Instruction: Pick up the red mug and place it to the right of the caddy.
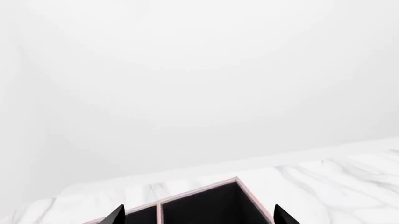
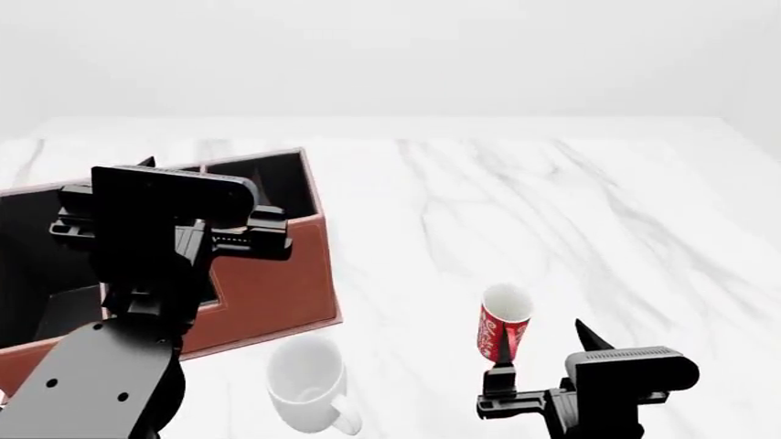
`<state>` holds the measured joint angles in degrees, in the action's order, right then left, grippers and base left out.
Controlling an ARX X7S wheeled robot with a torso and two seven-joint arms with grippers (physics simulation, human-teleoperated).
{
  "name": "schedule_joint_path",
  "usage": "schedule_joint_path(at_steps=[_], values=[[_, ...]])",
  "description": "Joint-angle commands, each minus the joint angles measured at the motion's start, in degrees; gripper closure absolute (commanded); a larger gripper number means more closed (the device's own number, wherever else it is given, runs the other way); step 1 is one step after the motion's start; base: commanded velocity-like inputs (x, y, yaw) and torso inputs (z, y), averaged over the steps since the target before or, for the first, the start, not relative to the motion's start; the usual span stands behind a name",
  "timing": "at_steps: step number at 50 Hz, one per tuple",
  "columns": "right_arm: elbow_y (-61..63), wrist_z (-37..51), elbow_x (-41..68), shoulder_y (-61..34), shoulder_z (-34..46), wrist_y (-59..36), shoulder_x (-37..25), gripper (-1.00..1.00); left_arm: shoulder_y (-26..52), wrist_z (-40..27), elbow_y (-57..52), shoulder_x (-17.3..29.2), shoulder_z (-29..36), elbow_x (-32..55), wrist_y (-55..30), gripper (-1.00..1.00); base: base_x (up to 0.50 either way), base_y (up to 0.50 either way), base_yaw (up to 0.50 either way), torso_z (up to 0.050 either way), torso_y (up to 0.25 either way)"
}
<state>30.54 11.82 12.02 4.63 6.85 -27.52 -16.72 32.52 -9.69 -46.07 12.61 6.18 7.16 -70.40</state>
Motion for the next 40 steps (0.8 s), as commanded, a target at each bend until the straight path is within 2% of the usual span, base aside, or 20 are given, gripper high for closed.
schedule_joint_path(at_steps=[1,25,40], values=[[-0.9,-0.3,0.1,1.8,0.8,0.6,-0.5,-1.00,-0.1,-0.2,0.2,0.1,-0.1,0.3,0.1,-1.00,0.00,0.00,0.00,0.000,0.000],[-3.7,-0.6,0.4,1.0,2.3,1.0,-0.5,-1.00,-0.4,-0.5,0.6,0.4,-0.1,0.9,0.6,-1.00,0.00,0.00,0.00,0.000,0.000],[-9.6,-0.9,1.3,-0.9,2.5,1.2,0.3,-1.00,-0.6,-0.8,0.8,0.5,-0.2,1.2,0.9,-1.00,0.00,0.00,0.00,0.000,0.000]])
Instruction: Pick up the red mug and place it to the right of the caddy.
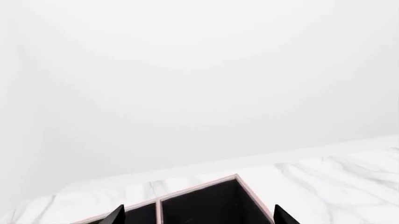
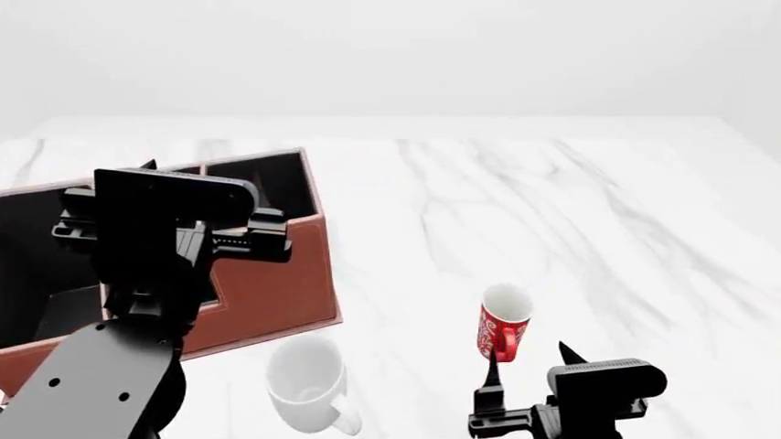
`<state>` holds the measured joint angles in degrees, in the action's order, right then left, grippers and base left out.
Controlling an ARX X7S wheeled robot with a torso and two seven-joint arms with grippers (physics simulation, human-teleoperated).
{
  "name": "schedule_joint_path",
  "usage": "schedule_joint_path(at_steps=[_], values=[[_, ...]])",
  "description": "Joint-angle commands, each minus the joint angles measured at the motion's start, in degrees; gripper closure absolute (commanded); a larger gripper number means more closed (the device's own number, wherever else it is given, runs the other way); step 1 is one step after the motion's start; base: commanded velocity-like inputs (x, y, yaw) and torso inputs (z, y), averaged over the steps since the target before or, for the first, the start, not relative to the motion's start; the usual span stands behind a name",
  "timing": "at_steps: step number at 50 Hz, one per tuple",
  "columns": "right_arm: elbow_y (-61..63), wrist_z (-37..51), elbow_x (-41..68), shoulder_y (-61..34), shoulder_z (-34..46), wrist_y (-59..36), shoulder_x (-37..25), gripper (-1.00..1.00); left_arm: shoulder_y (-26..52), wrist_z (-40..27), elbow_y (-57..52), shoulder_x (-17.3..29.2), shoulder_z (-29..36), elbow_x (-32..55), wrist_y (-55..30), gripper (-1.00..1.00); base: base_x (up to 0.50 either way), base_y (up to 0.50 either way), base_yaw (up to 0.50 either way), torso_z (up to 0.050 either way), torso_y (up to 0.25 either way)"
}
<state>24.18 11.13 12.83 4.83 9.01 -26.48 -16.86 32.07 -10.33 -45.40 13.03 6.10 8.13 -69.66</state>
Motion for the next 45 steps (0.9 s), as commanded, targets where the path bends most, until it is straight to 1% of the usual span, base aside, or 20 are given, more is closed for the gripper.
schedule_joint_path(at_steps=[1,13,45], values=[[-3.6,-0.2,0.5,-1.2,0.4,0.2,0.5,-1.00,-0.2,-0.2,0.2,0.1,-0.1,0.3,0.2,-1.00,0.00,0.00,0.00,0.000,0.000],[-6.0,-0.3,0.3,-1.9,1.1,1.2,0.6,-1.00,-0.5,-0.4,0.4,0.2,0.0,0.5,0.6,-1.00,0.00,0.00,0.00,0.000,0.000],[-14.4,-0.2,-0.8,-7.4,3.1,3.2,1.6,-1.00,-0.6,-0.9,0.7,0.6,-0.3,1.3,0.9,-1.00,0.00,0.00,0.00,0.000,0.000]])
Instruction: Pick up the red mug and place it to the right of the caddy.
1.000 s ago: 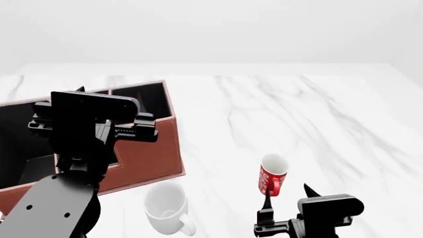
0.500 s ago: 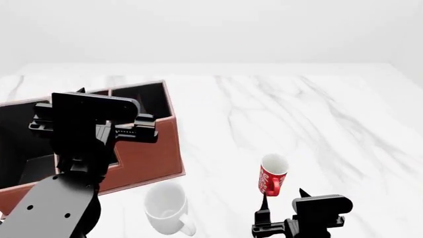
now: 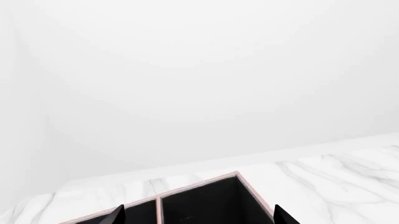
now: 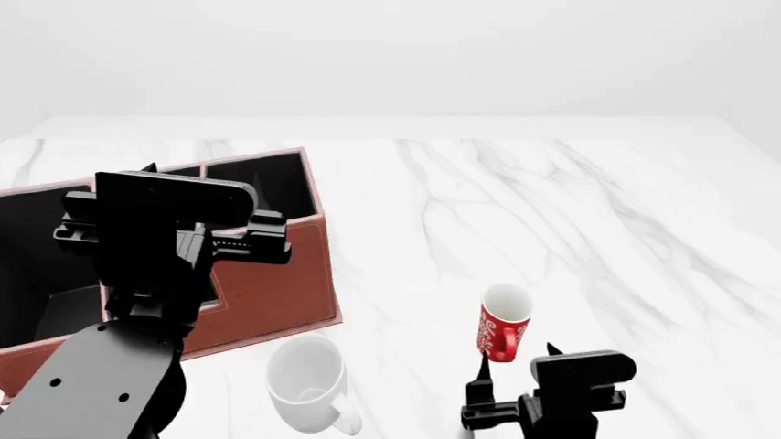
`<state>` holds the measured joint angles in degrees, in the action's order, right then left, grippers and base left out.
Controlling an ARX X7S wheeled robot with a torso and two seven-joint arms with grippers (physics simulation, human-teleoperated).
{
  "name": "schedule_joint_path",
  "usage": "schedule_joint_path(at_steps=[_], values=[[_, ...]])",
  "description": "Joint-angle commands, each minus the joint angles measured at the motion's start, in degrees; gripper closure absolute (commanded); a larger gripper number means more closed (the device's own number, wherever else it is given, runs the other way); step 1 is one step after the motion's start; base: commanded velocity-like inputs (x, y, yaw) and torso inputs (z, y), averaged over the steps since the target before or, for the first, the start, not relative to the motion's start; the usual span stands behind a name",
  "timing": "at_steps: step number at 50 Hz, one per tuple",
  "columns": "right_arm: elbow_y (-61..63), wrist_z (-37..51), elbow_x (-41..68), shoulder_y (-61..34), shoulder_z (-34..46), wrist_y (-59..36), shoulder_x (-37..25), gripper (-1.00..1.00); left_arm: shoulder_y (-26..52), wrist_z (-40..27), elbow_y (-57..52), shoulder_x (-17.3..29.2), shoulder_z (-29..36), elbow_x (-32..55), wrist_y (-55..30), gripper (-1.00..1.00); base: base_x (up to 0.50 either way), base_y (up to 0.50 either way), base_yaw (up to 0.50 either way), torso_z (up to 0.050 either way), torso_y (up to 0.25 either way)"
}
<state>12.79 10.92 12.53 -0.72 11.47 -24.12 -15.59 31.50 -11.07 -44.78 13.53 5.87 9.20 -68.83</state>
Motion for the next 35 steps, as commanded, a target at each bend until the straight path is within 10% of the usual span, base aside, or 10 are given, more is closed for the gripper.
schedule_joint_path(at_steps=[1,35], values=[[-3.5,0.1,-0.6,-2.0,0.8,1.1,0.3,-1.00,0.0,-0.2,0.1,0.1,0.0,0.3,0.1,-1.00,0.00,0.00,0.00,0.000,0.000],[-10.7,-0.3,-0.6,-5.2,1.9,3.0,0.8,-1.00,-0.5,-0.7,0.6,0.5,-0.2,1.1,0.9,-1.00,0.00,0.00,0.00,0.000,0.000]])
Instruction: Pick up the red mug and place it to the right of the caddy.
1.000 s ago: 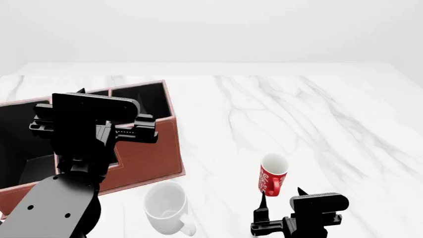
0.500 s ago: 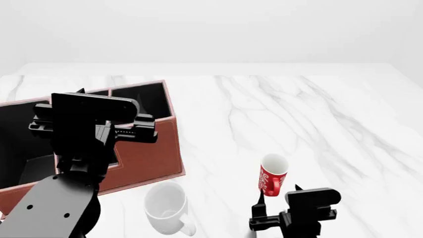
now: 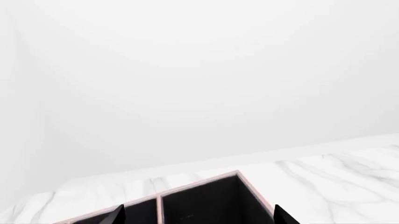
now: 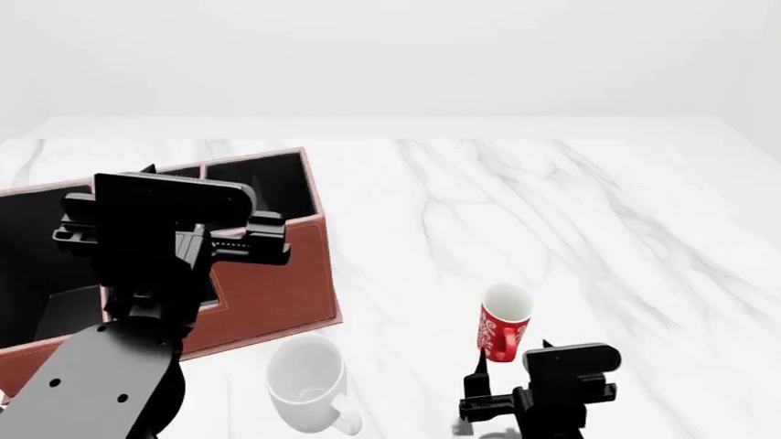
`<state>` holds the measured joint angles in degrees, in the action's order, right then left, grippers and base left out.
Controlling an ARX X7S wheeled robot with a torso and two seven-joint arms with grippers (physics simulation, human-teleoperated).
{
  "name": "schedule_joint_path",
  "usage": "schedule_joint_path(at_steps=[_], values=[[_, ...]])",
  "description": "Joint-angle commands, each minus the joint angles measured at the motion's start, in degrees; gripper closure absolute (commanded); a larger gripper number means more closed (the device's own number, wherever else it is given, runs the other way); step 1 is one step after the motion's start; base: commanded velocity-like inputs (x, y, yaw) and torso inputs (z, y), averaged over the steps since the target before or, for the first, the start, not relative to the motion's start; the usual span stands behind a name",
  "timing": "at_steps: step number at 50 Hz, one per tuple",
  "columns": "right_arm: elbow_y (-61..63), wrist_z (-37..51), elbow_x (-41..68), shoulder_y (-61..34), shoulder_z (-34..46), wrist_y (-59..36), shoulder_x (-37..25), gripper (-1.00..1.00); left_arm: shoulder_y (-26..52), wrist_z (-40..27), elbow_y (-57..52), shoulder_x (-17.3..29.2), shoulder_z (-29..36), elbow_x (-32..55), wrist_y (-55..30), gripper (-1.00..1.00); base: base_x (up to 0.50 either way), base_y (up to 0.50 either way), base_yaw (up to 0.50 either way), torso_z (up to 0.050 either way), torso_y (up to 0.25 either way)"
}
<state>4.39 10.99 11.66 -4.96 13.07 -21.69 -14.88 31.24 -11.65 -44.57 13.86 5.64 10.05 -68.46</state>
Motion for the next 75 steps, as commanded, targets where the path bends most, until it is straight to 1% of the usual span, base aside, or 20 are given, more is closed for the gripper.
schedule_joint_path(at_steps=[1,11,12,37,43,54,59,62,68,75], values=[[-2.5,-0.4,0.3,-1.1,0.3,0.6,0.2,-1.00,-0.3,-0.2,0.5,0.2,0.0,0.2,0.6,-1.00,0.00,0.00,0.00,0.000,0.000],[-3.4,-0.5,0.0,-1.1,0.9,1.6,0.0,-1.00,-0.5,-0.3,0.6,0.3,0.1,0.4,0.9,-1.00,0.00,0.00,0.00,0.000,0.000],[-3.4,-0.5,0.1,-1.1,0.8,1.5,0.0,1.00,-0.5,-0.3,0.7,0.3,0.1,0.5,0.9,-1.00,0.00,0.00,0.00,0.000,0.000],[-2.1,0.0,0.9,-1.3,0.9,1.0,-0.5,1.00,-0.3,-0.8,0.2,0.4,-0.3,1.2,0.4,-1.00,0.00,0.00,0.00,0.000,0.000],[0.7,0.3,0.6,-2.7,0.7,0.5,-1.3,1.00,-0.3,-0.8,0.2,0.5,-0.5,1.4,0.4,-1.00,0.00,0.00,0.00,0.000,0.000],[8.2,-0.7,0.3,-8.1,1.6,-3.1,-3.5,1.00,-0.1,-1.0,0.3,0.6,-1.0,1.6,0.4,-1.00,0.00,0.00,0.00,0.000,0.001],[9.5,-2.2,0.1,-12.4,3.3,-5.9,-4.0,1.00,-0.1,-1.2,0.0,0.7,-1.0,1.7,0.1,-1.00,0.00,0.00,0.00,0.000,0.000],[8.6,-3.2,-0.2,-14.8,4.6,-6.5,-3.9,1.00,-0.1,-1.2,0.1,0.7,-1.1,1.8,0.3,-1.00,0.00,0.00,0.00,0.000,0.000],[3.4,-8.5,3.0,-21.8,6.9,-10.3,-1.7,1.00,0.4,-1.3,0.4,0.8,-1.0,1.9,0.1,-1.00,0.00,0.00,0.00,0.000,0.002],[-0.5,-10.9,1.7,-25.3,11.2,-8.8,0.3,1.00,0.4,-1.4,0.5,0.8,-1.0,2.1,0.1,-1.00,0.00,0.00,0.00,0.000,0.000]])
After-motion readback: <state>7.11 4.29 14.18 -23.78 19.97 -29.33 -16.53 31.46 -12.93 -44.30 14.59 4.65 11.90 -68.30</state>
